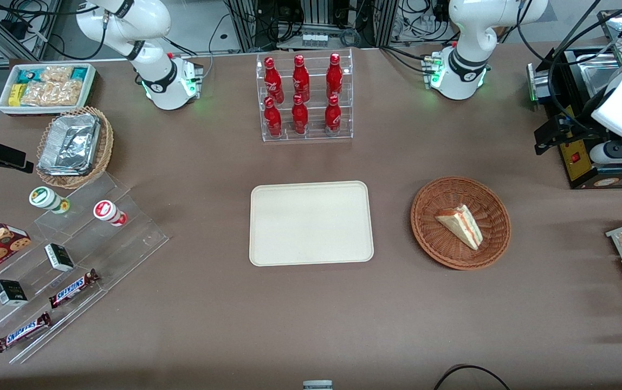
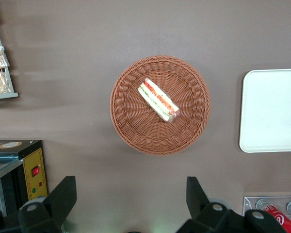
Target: Place sandwich from basket to tray
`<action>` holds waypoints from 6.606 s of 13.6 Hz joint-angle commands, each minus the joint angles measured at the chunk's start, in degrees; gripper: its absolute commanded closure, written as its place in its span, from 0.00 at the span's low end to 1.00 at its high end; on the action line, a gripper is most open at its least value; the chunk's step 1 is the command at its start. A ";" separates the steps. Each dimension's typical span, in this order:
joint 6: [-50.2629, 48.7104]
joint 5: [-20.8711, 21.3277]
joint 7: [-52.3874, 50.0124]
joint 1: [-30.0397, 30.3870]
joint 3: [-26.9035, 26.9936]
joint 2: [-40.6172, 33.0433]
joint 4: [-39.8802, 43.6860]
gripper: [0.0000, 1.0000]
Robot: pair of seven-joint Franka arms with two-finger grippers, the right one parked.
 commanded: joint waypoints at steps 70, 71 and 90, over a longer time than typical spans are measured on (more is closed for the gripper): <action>41.03 2.64 -40.00 -39.47 -4.39 44.97 8.06 0.00; 40.85 2.64 -40.09 -39.47 -4.39 44.36 8.15 0.00; 5.87 2.02 -29.04 -15.50 -3.78 9.21 1.83 0.00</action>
